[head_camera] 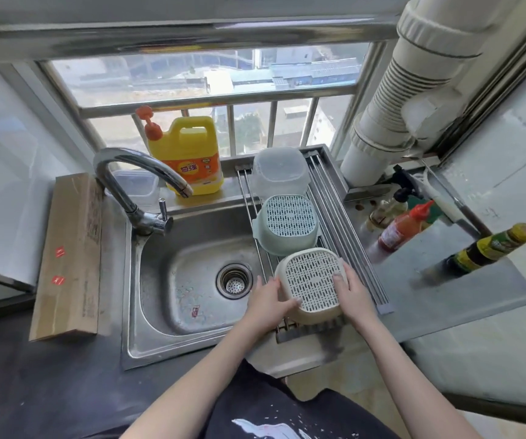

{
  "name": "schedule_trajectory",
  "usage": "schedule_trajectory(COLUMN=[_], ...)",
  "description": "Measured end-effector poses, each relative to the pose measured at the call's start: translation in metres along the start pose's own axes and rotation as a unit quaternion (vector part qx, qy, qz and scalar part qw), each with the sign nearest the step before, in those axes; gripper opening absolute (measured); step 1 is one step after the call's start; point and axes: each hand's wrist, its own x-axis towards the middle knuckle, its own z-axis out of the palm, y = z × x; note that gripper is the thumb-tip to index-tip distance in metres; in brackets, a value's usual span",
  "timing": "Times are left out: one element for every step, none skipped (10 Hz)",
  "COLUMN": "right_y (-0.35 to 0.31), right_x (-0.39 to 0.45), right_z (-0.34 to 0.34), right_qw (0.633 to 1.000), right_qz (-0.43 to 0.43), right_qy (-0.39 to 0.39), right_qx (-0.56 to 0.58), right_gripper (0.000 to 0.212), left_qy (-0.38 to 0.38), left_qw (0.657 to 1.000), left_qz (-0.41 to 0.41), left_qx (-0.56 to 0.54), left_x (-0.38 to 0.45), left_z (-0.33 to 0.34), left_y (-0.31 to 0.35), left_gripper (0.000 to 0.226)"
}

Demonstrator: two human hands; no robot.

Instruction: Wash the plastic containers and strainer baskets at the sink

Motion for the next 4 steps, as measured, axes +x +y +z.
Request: schedule_trajectory(right_y=[0.004, 0.003, 0.004, -0.007], right_x=[0.009, 0.009, 0.009, 0.008], right_z=[0.005, 0.006, 0.005, -0.006], right_qw=[0.999, 0.999, 0.996, 0.993], right_qz=[0.024, 0.019, -0.024, -0.033], right_qy=[-0.007, -0.004, 0.044, 0.110], right_qx=[-0.027, -0.037, -0.072, 0.009], right_gripper=[0.049, 0.053, 0.053, 0.044], left_qy=[0.017, 0.011, 0.025, 0.100], left_qw=[1.000, 0.999, 0.997, 0.993], left_qz=[-0.015, -0.040, -0.033, -0.027], left_qx=[0.005, -0.028, -0.065, -0.058], left_x=[-0.001, 0.002, -0.002, -0.007], left_z=[0.004, 0.006, 0.005, -0.008], left_y=[0.005, 0.003, 0.001, 0.002], left_gripper=[0.067, 0.061, 0.059, 0.067])
